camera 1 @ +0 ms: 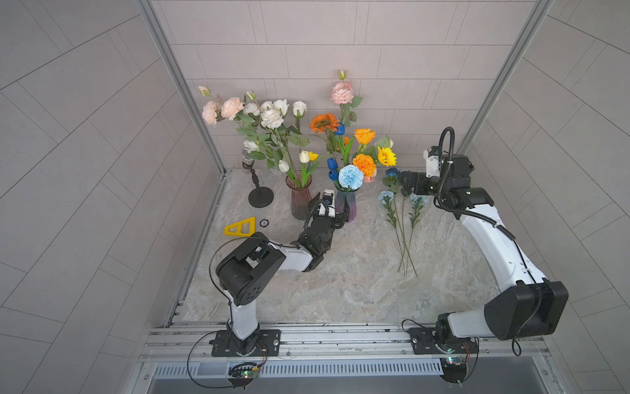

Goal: Pick out blue flowers from the vase
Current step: Move the vase to the center of the board.

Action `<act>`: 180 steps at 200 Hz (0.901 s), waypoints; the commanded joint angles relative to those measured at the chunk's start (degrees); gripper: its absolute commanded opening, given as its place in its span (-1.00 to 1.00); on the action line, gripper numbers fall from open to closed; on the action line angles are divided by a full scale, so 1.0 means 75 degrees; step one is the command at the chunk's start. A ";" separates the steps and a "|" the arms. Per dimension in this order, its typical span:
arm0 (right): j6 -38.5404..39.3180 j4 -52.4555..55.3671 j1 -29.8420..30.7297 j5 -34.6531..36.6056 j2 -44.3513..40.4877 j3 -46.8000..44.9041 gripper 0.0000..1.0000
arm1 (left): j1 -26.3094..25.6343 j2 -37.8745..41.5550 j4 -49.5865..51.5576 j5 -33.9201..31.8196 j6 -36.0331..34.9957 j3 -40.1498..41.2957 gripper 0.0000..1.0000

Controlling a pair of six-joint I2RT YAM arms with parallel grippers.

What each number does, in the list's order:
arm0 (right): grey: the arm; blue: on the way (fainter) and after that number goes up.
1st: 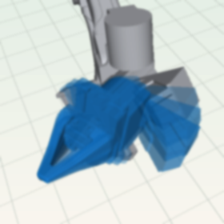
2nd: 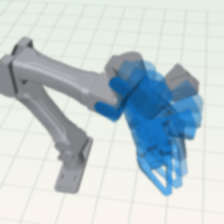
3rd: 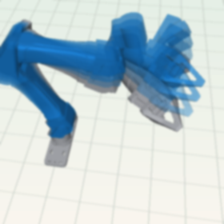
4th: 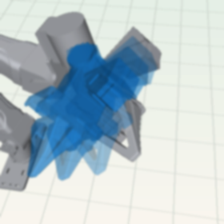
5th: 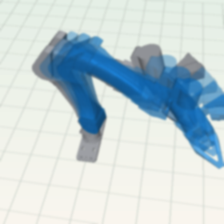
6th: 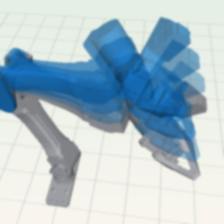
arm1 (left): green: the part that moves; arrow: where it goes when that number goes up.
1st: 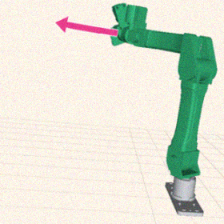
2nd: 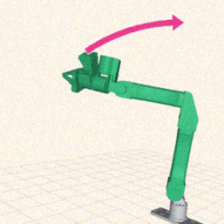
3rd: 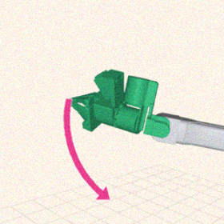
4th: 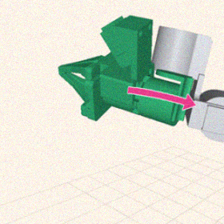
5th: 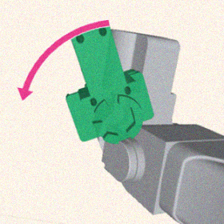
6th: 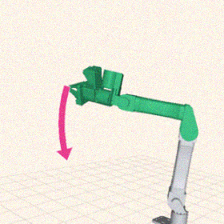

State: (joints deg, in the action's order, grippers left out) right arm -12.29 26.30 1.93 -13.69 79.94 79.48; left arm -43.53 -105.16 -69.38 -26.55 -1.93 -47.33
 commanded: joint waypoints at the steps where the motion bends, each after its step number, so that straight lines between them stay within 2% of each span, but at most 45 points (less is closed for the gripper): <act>1: -0.0031 -0.0074 -0.0059 -0.0084 -0.0257 -0.0051 0.97 | -0.0069 -0.0233 0.0052 0.0297 0.0107 -0.0350 1.00; 58: -0.0042 -0.0115 -0.0103 -0.0117 -0.0312 -0.0108 0.97 | -0.0079 -0.0563 0.0252 0.0622 0.0215 -0.0844 1.00; 126: -0.0010 -0.0106 -0.0192 -0.0114 -0.0426 -0.0163 0.99 | -0.0038 -0.1451 0.0213 0.0791 -0.0017 -0.1746 1.00; 180: -0.0012 -0.0097 -0.0265 -0.0148 -0.0456 -0.0191 0.99 | 0.0059 -0.1940 0.0129 0.0555 -0.0139 -0.2224 1.00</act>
State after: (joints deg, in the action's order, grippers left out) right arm -12.47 25.98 0.32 -14.50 78.26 78.56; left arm -43.68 -118.13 -66.57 -21.32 -1.32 -61.91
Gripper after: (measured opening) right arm 0.999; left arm 0.999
